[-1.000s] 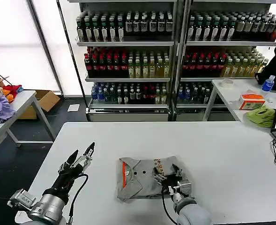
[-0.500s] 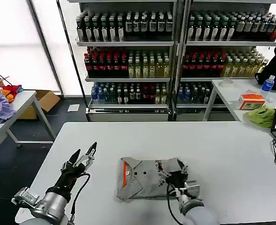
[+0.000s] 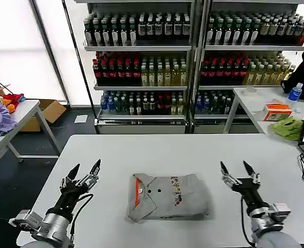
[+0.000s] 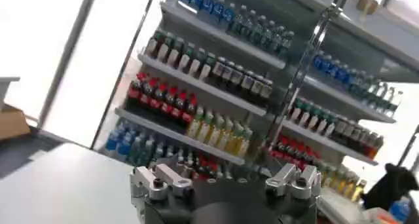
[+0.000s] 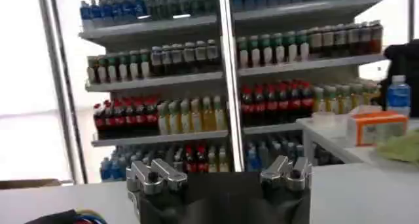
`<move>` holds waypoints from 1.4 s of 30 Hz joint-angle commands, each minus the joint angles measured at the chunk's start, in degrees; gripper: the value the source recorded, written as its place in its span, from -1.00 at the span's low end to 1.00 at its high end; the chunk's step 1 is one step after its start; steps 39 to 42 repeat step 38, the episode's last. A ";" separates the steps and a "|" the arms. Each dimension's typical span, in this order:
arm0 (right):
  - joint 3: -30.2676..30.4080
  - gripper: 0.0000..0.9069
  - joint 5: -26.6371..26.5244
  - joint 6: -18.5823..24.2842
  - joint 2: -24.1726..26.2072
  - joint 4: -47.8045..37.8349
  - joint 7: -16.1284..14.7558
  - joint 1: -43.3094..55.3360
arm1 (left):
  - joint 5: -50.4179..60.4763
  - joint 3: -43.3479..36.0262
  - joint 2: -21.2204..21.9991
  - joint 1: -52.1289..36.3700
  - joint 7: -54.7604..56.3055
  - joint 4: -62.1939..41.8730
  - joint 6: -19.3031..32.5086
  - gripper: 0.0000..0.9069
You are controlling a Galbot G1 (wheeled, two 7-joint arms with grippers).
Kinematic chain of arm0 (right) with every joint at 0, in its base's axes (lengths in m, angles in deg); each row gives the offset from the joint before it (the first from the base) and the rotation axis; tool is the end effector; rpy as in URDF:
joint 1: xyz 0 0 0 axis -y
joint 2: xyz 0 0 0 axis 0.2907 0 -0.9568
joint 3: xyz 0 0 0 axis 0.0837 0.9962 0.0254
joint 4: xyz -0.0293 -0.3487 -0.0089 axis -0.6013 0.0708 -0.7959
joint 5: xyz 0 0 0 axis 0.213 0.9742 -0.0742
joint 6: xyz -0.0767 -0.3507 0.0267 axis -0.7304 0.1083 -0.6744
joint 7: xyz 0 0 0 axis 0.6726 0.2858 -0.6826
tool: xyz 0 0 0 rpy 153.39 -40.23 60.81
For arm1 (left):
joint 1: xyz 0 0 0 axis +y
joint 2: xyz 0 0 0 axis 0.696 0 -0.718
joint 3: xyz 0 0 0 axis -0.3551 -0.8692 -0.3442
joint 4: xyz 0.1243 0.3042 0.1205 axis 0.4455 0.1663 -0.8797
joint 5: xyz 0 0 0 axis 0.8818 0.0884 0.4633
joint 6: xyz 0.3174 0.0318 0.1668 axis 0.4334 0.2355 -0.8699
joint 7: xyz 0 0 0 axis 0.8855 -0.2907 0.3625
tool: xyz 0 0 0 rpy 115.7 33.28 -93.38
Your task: Fold and organize the clothes.
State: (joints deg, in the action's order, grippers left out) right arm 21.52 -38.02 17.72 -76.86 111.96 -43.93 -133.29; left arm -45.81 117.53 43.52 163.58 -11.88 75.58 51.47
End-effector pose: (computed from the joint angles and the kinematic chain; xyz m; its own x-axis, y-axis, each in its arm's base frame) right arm 0.2085 -0.1233 -0.2492 -0.9978 -0.0541 0.0391 -0.0504 0.9947 0.0900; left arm 0.1842 0.0663 -0.2106 -0.9867 0.1548 0.0505 0.1250 0.9187 -0.3745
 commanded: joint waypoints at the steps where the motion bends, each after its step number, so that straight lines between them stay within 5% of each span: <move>1: -16.92 1.00 -1.46 6.71 -1.23 -2.56 -13.31 -6.83 | 14.47 5.72 1.63 0.79 -12.85 -2.65 3.96 1.00; 8: -14.00 1.00 -1.02 7.77 -3.35 -2.33 -13.68 -8.10 | 24.39 4.72 4.31 2.21 -17.63 -2.86 9.74 1.00; 14: -10.05 1.00 -0.88 13.54 -4.11 -1.69 -11.76 -9.64 | 28.12 3.84 5.39 3.46 -19.95 -2.57 13.34 1.00; 42: -7.91 1.00 1.39 12.24 -6.30 -0.65 -13.75 -11.95 | 35.08 2.25 8.65 5.27 -25.14 -3.70 16.03 1.00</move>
